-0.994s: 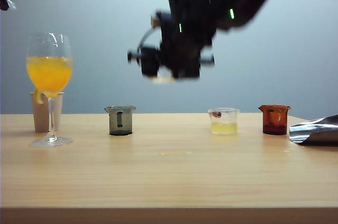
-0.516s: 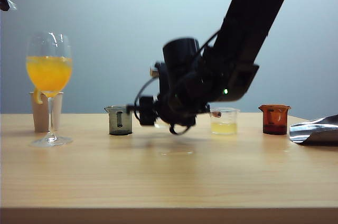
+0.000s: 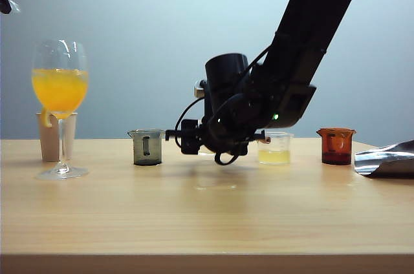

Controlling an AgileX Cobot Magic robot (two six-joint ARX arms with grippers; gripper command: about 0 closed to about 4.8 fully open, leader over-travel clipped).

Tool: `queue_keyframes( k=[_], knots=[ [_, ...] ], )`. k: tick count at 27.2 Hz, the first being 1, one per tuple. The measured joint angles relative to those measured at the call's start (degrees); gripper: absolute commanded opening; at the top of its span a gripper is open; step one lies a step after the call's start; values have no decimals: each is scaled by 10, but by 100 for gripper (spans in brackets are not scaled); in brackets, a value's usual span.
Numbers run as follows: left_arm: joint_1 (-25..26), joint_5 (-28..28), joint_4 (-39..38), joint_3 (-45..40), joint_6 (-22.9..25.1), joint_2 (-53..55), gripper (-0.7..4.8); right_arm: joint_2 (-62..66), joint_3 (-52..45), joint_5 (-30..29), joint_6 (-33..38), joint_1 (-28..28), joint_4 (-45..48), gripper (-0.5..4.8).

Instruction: Pick up the second measuring cup from the left, pour the orange juice inside into the goblet, and finally put the measuring cup back in its original place.

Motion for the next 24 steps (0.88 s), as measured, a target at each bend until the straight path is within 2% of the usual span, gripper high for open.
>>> queue_keyframes(
  k=[6,7,8,10,24],
  knots=[
    [0,0,0,0,0,0,-4,8,3,0,23,1,-26,222],
    [0,0,0,0,0,0,-4,8,3,1,23,2,-25,245],
    [0,0,0,0,0,0,-4,8,3,1,23,2,-25,298],
    [0,0,0,0,0,0,-4,8,3,1,23,2,-25,479],
    [0,0,0,0,0,0,-4,-11,-4,-24,44,4,-48,479]
  ],
)
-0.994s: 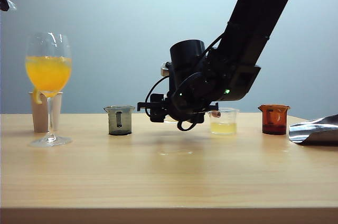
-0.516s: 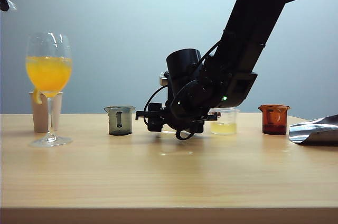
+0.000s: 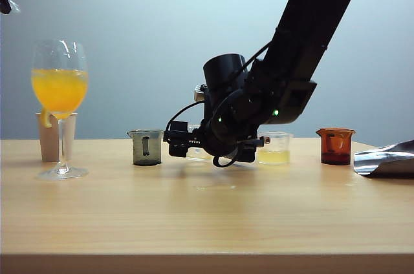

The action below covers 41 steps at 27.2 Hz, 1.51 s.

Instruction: Pick up the second measuring cup from the left, pour the orange juice inside into the goblet, and finally put the measuring cup back in its original place.

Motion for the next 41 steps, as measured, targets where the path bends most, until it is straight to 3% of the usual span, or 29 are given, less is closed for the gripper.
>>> queue_keyframes(
  k=[26,33,37,38,40,41],
  knots=[
    [0,0,0,0,0,0,-4,-59,-57,-29,26,17,-56,479],
    [0,0,0,0,0,0,-4,-125,-152,-28,26,18,-60,479],
    [0,0,0,0,0,0,-4,-226,-248,-24,26,18,-61,479],
    [0,0,0,0,0,0,-4,-250,-265,-23,26,18,-61,448],
    [0,0,1,0,0,0,-4,-291,-292,-23,26,18,-62,113],
    [0,0,0,0,0,0,-4,-323,-309,-24,28,18,-73,-21]
  ],
)
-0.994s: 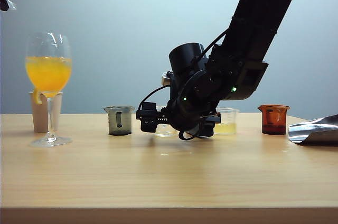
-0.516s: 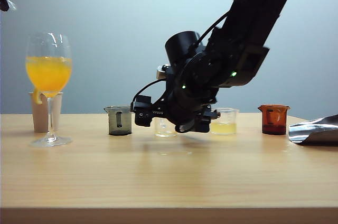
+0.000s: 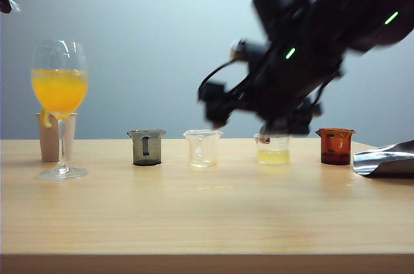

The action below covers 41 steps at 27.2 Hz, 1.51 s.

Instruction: Pick up the second measuring cup from the left, pour the orange juice inside into the goblet, and finally put the measuring cup back in its original place.

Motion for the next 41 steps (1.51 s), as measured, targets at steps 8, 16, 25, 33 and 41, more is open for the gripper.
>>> queue_keyframes(
  k=[8,16,25,33,41],
  knots=[
    [0,0,0,0,0,0,-4,-218,-24,-29,-62,-6,-153,-6],
    [0,0,0,0,0,0,-4,-468,-25,-93,-95,-101,-407,-6],
    [0,-3,-2,0,0,-11,-4,-751,-85,-104,-119,-255,-538,-6],
    [0,-3,13,-23,0,-126,-4,-915,-141,-115,-87,-309,-603,-7],
    [1,-2,80,-187,0,-287,-4,-947,-253,-116,-69,-310,-580,-6]
  ],
)
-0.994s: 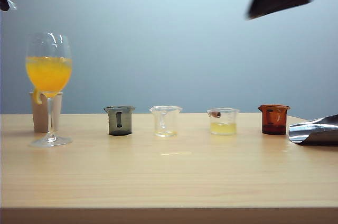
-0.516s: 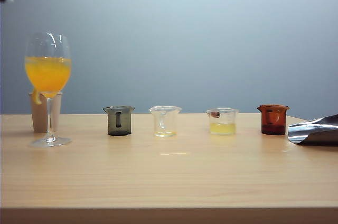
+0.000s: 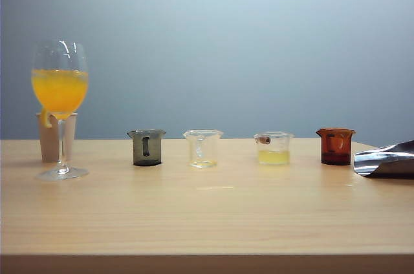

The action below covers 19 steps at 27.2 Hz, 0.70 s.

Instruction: Pick up the second measuring cup from the left, pour the orange juice inside into the goblet, and finally put the measuring cup back in its original place.

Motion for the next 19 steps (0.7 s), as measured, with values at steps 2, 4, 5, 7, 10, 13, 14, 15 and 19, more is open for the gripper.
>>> queue_keyframes(
  k=[2,4,5,7,10,13,14,15,19],
  knots=[
    [0,0,5,-47,0,-42,-4,0,-33,0,-1,0,42,-6],
    [0,0,14,-115,0,-104,-4,1,-90,-4,-5,0,142,-6],
    [0,0,14,-136,0,-122,-4,1,-102,-4,-6,0,170,-6],
    [0,0,0,-198,0,-163,-4,1,-127,-4,-13,-1,234,-6],
    [0,0,-29,-241,0,-209,-4,1,-140,-4,-18,-1,239,4],
    [0,0,-64,-271,0,-242,-4,1,-143,-2,-19,-1,229,25],
    [0,0,-74,-280,0,-251,-4,0,-143,0,-19,-1,231,25],
    [0,0,-84,-288,0,-259,-4,0,-143,1,-19,-1,231,25],
    [2,0,-83,-319,0,-276,-3,0,-143,0,-19,-1,231,25]
  ],
)
